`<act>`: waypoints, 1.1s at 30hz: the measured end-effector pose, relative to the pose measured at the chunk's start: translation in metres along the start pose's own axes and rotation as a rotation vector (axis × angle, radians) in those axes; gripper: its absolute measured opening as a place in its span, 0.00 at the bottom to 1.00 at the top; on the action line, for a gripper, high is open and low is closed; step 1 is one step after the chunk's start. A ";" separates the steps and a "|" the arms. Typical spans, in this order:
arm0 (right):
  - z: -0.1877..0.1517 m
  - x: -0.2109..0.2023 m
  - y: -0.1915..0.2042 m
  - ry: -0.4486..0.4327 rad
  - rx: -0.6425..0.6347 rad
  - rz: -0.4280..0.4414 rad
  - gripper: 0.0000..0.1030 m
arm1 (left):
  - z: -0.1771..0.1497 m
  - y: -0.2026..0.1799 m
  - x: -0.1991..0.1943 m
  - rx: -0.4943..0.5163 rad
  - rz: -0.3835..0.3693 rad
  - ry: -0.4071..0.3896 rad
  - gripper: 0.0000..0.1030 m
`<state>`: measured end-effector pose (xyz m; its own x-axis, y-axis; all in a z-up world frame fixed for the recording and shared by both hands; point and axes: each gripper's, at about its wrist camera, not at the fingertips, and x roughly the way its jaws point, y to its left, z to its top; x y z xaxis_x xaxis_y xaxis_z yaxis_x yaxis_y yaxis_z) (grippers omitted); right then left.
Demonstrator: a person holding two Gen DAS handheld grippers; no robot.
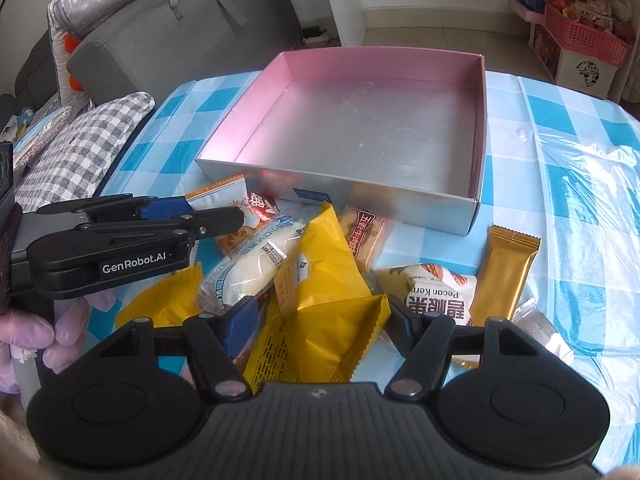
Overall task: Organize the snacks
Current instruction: 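Grasp the white-orange cookie packet with left tool while right tool grasps yellow pillow bag, then carry both held snacks over the pink box and lower them inside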
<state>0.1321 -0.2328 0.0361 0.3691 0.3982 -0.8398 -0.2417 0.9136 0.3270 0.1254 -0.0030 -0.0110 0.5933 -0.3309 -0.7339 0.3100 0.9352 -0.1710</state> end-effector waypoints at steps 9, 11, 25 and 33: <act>-0.001 -0.004 -0.012 -0.011 0.048 0.029 0.39 | 0.004 -0.004 0.001 -0.028 0.020 0.004 0.11; -0.001 -0.006 -0.013 -0.018 0.053 0.036 0.37 | 0.005 -0.005 0.000 -0.038 0.031 0.011 0.08; 0.002 -0.023 -0.012 -0.071 0.101 0.091 0.25 | 0.014 -0.002 -0.022 -0.118 0.048 0.004 0.07; 0.020 -0.046 -0.029 -0.179 0.193 0.129 0.25 | 0.031 -0.004 -0.051 -0.115 0.083 -0.096 0.07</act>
<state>0.1401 -0.2756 0.0736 0.5033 0.5048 -0.7013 -0.1281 0.8462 0.5172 0.1170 0.0064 0.0469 0.6832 -0.2569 -0.6836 0.1729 0.9664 -0.1904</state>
